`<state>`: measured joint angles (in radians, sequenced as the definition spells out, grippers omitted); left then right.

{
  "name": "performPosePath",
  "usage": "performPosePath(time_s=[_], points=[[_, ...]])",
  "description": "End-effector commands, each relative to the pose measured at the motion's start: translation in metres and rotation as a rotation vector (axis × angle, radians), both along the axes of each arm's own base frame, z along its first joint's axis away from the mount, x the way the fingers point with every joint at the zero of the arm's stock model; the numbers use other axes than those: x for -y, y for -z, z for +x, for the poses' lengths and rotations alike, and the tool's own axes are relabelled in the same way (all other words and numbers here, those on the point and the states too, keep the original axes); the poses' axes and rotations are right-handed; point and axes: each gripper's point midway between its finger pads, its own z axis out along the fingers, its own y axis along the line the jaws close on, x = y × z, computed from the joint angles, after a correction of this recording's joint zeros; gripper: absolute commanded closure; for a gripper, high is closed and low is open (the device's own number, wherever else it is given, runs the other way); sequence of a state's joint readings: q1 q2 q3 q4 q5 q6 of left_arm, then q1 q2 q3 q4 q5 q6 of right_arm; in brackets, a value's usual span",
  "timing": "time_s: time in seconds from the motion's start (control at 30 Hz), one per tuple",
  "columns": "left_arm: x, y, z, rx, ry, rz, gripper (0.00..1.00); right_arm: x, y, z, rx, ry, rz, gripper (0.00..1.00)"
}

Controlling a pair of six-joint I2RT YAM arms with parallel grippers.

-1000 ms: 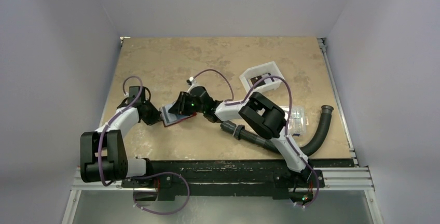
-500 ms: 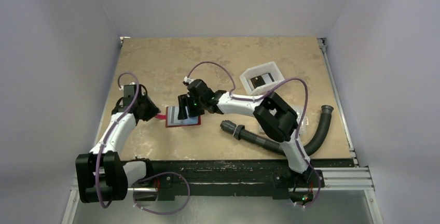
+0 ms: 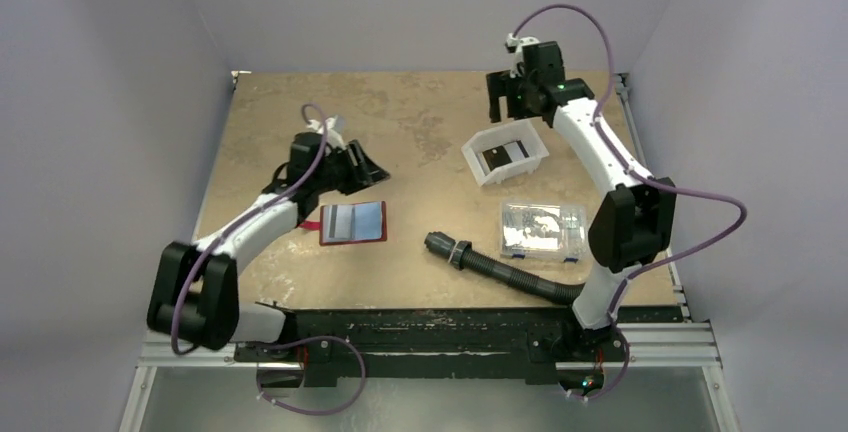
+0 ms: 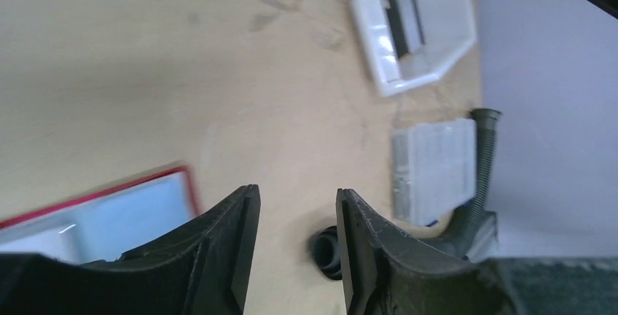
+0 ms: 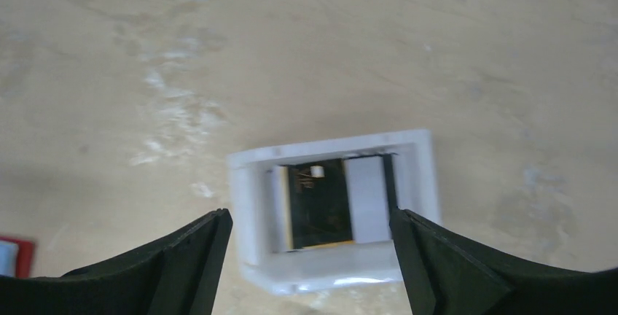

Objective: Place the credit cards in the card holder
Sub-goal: Pick up the credit card from the storage box.

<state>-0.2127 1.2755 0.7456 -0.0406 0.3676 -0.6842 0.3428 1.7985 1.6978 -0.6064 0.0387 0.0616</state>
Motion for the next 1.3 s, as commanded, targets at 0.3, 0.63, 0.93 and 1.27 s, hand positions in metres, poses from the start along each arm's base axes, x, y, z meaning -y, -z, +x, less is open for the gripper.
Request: performPosePath(time_s=[0.3, 0.63, 0.93, 1.27], points=[[0.209, -0.023, 0.055, 0.008, 0.237, -0.391, 0.53, 0.043, 0.103, 0.03, -0.244, 0.002, 0.084, 0.11], [0.266, 0.052, 0.081, -0.109, 0.187, -0.343, 0.52, 0.069, 0.151, 0.03, -0.354, 0.063, 0.052, 0.12], [0.269, 0.088, 0.083, -0.175, 0.157, -0.268, 0.57, 0.05, 0.179, 0.001, -0.483, 0.022, 0.155, 0.3], [0.28, 0.103, 0.086, -0.189, 0.197, -0.248, 0.59, 0.003, 0.167, -0.025, -0.527, -0.066, 0.454, 0.5]])
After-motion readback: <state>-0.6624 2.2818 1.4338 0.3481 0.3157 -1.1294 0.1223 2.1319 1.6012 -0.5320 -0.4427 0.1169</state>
